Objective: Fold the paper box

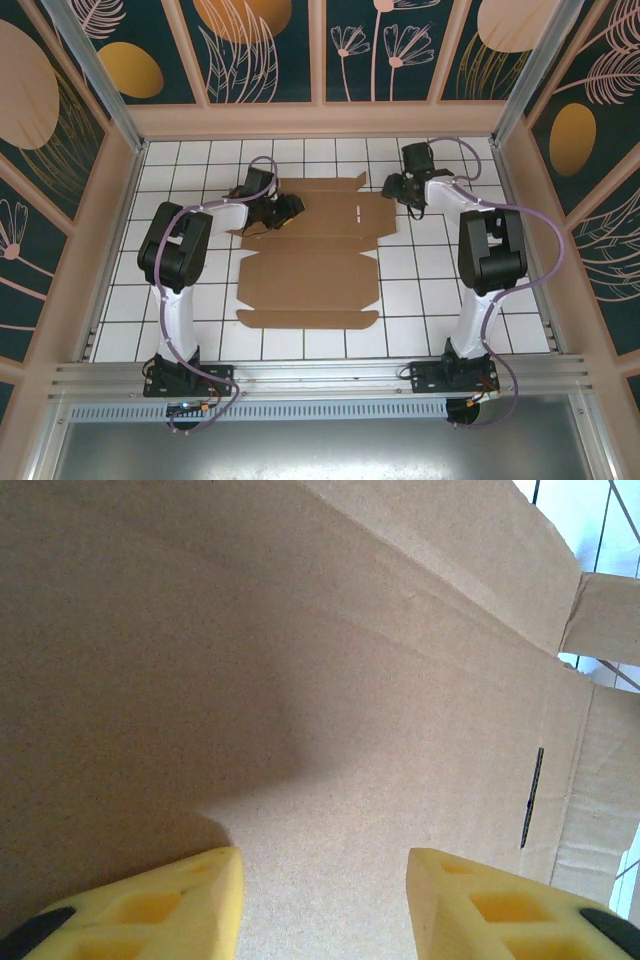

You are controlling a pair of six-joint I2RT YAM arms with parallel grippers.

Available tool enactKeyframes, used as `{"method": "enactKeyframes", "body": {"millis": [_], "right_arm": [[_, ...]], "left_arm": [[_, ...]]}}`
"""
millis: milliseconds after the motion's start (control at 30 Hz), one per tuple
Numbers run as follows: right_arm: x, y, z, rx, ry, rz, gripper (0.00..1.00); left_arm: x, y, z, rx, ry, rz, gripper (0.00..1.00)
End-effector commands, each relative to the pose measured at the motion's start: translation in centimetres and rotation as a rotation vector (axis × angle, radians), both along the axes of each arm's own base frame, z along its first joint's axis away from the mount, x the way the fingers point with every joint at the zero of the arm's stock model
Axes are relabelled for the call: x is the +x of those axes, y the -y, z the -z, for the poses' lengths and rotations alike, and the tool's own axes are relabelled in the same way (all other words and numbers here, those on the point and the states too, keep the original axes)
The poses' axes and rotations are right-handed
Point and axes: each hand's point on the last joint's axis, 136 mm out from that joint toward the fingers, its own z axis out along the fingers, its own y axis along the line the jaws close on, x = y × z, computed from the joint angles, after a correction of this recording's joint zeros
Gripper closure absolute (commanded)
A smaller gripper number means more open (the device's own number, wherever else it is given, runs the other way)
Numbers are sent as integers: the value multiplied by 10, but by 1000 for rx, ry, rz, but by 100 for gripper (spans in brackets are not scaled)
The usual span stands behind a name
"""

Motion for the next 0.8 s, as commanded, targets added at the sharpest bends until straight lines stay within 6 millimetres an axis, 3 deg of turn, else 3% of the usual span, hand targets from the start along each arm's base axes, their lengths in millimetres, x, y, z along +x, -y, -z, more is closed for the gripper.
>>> {"method": "enactKeyframes", "body": {"millis": [0,233,400,600,767], "right_arm": [[-18,7,24,-2,-69,-7,34],[-22,-33,21,340,-39,-180,50],[-27,-48,16,484,-39,-235,73],[-26,-48,14,484,-45,-247,91],[-25,-54,-4,385,-9,-257,96]], "left_arm": [[-16,-12,37,63,-92,-30,53],[-16,-11,36,50,-90,-23,55],[-17,-10,34,42,-87,-20,55],[-16,-8,32,32,-86,-20,57],[-15,-8,31,30,-82,-23,57]]}}
